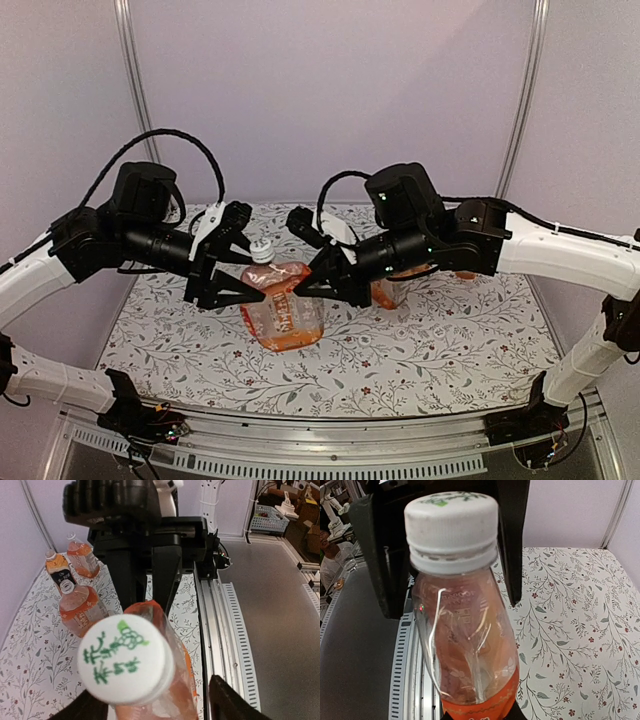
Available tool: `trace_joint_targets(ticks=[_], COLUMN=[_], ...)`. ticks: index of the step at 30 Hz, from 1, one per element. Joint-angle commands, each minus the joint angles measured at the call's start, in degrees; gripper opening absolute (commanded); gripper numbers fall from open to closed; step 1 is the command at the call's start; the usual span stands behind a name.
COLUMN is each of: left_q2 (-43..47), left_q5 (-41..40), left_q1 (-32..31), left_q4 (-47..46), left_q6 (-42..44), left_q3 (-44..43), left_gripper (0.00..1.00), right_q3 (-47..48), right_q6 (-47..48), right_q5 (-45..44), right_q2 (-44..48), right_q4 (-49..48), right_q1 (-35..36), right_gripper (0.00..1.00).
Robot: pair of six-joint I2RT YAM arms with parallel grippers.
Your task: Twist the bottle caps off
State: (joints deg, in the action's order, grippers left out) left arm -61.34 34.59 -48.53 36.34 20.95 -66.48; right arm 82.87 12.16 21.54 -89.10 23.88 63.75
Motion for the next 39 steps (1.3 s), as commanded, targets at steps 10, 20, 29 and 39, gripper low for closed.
trace_joint_targets(ticks=[10,20,29,39], left_q2=[6.0,5.3,4.5,5.1], left_q5=[1.1,0.7,-4.7,-39.3], left_q1=[3.7,3.7,4.1,3.8], left_q4=[-20.2,-23.4,-19.0,-19.9], left_q6=[-20.1,-24.8,-19.6,13.3], left_q3=[10.3,8.5,8.2,13.7], left_gripper=[1.00,0.42,0.33,0.32], right_q3=[-7.4,-9.6,-8.8,19.7], right_q6=[-15.2,-18.3,-15.8,-26.7], right_q5=[-1.6,-3.5,-8.2,-19.7], right_q2=[5.7,6.3,9.6,-2.1], right_q4=[-25.9,-28.7,-20.3,15.3], right_q1=[-0.3,-0.4,-0.3,-0.6], right_gripper=[0.00,0.00,0.79,0.78])
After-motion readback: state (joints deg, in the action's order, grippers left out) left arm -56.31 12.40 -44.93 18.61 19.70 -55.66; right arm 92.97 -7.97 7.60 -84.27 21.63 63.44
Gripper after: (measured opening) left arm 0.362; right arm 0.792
